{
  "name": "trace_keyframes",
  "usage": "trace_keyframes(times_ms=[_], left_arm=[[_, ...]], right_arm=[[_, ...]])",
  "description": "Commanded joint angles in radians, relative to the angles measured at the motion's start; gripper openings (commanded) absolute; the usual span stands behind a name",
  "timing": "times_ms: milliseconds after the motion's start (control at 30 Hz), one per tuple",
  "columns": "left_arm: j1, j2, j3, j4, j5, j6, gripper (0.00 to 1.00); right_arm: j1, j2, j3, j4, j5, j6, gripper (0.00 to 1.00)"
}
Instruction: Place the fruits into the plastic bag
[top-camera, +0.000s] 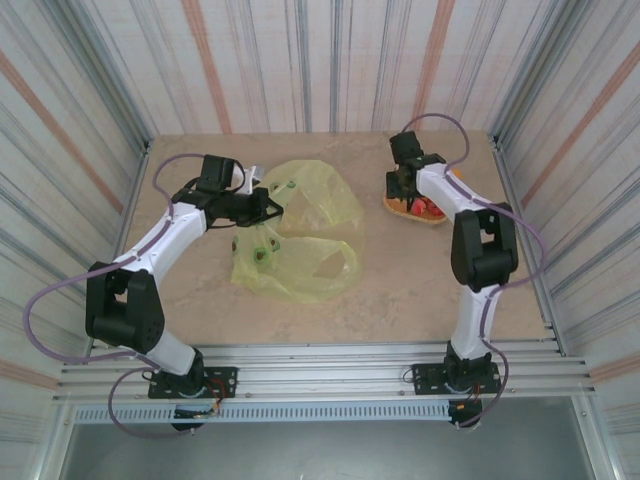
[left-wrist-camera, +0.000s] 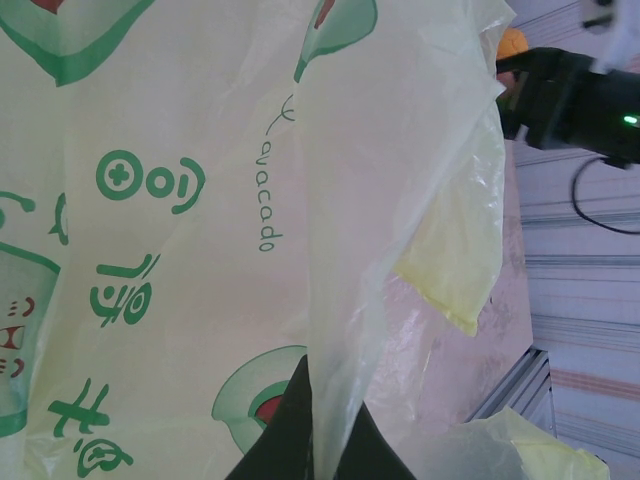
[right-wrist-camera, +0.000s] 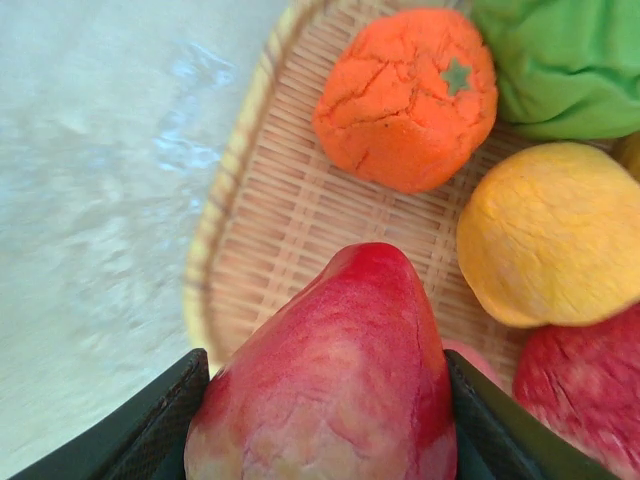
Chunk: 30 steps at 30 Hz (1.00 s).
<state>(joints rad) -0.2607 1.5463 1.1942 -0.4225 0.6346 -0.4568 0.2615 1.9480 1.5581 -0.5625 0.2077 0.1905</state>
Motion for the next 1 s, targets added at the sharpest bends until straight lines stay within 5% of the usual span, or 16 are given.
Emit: trace_keyframes(times_ms=[0,133,433,967], left_arm=[[0.008,-0.038,0.011,-0.022,0.014,0.008,0.0],[0.008,-0.044,0.011,-0.018,0.019,0.005,0.0],[0.008,-0.051,0.009,-0.01,0.033,-0.003,0.0],[-0.013,-0.057,0.005,0.011,0.072,-0.003,0.0]], right_arm=[[0.015,-0.166,-0.113,0.074,-0.131,0.007,0.46],[0.051,-0.336,-0.3,0.159,-0.318,0.043,0.45],[0.183,-0.575,-0.55,0.195,-0.501,0.046,0.45],[0.398,-0.322,-0.56,0.561,-0.564,0.057,0.43]])
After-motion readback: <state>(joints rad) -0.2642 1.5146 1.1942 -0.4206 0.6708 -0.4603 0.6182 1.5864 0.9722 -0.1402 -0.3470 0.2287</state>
